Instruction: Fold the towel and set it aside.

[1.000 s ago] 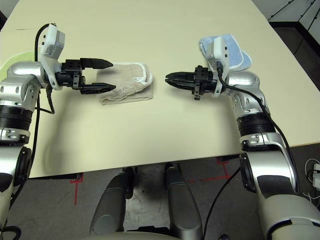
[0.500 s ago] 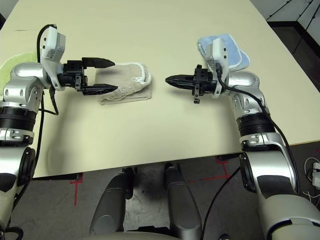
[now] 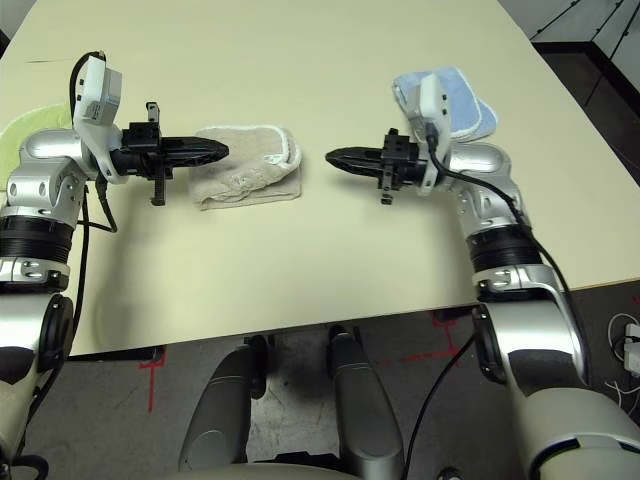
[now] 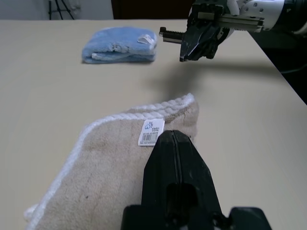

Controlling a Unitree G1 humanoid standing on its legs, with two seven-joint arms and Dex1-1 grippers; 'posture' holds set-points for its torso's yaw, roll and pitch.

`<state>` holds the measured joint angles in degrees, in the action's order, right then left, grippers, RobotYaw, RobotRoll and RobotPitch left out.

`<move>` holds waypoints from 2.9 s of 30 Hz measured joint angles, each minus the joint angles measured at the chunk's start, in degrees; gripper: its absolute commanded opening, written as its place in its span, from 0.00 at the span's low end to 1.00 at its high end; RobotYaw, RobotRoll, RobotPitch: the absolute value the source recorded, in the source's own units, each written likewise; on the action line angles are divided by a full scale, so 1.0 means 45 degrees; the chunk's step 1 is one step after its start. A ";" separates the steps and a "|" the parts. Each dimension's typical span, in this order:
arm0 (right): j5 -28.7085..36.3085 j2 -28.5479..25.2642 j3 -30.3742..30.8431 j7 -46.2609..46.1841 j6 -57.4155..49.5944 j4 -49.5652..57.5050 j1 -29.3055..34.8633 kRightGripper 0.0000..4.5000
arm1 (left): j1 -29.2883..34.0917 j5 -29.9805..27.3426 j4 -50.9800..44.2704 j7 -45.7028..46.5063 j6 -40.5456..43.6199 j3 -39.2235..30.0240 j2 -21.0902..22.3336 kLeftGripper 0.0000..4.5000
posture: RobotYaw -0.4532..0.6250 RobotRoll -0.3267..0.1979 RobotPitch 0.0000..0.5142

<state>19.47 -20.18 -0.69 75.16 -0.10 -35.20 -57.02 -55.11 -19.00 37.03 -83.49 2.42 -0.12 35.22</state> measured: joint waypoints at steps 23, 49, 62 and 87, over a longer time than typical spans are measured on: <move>-0.2990 0.1201 0.2224 -0.0053 0.0145 -0.3676 -0.2189 0.00 | -0.0020 0.0499 0.1024 0.0262 -0.0276 0.0007 0.0127 0.01 | 0.48 0.62 0.52; -0.3609 0.1488 0.1627 -0.1904 0.2071 -0.6545 -0.2061 0.00 | -0.0161 0.2257 0.4020 0.0662 -0.2277 0.0294 -0.0407 0.01 | 0.46 0.62 0.52; -0.1977 0.1309 -0.0359 -0.1822 0.0915 -0.5166 -0.2238 0.00 | -0.2217 0.1699 0.3860 0.1765 -0.0751 -0.0609 -0.1219 0.01 | 0.46 0.62 0.49; -0.4330 0.3228 0.0579 -0.6175 0.1525 -0.7344 -0.3500 0.00 | -0.2021 0.2881 0.4991 0.3248 -0.0704 -0.0175 -0.0838 0.01 | 0.47 0.62 0.50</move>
<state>-0.01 -5.65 1.91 47.37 6.77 -68.25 -72.77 -64.20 -6.03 59.49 -68.87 -0.75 -0.91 31.45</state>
